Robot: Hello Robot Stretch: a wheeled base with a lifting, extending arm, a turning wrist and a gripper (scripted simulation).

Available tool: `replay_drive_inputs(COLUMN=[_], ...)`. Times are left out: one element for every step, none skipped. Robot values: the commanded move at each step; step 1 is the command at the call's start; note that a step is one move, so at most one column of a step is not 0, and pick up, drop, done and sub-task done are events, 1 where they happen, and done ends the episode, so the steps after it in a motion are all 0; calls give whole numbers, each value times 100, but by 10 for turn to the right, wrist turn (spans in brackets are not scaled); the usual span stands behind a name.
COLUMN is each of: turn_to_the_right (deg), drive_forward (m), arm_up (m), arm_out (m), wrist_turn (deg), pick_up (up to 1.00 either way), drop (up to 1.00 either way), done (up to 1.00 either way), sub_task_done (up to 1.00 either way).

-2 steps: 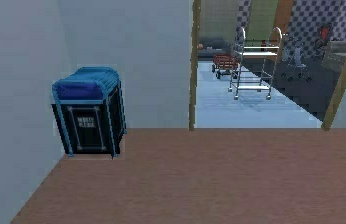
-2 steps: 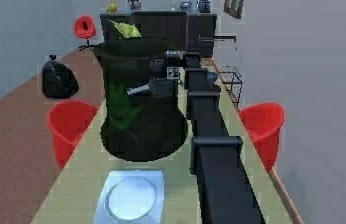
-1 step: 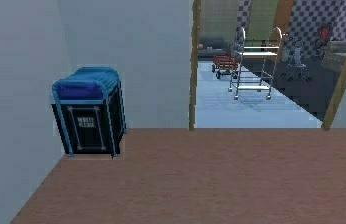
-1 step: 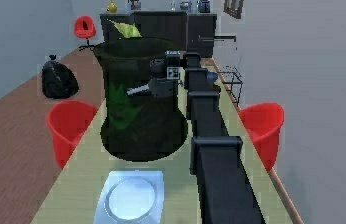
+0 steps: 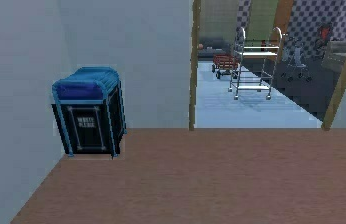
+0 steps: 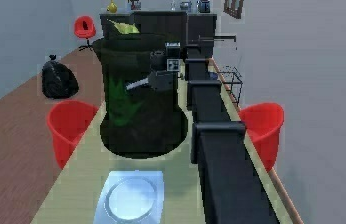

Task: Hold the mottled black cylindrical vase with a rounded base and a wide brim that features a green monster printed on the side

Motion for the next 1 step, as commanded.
replay_drive_inputs(turn_to_the_right=[0], drive_forward=[0], arm_up=[0], arm_out=[0], wrist_turn=[0], pick_up=[0], drop=[0], done=[100], sub_task_done=[0])
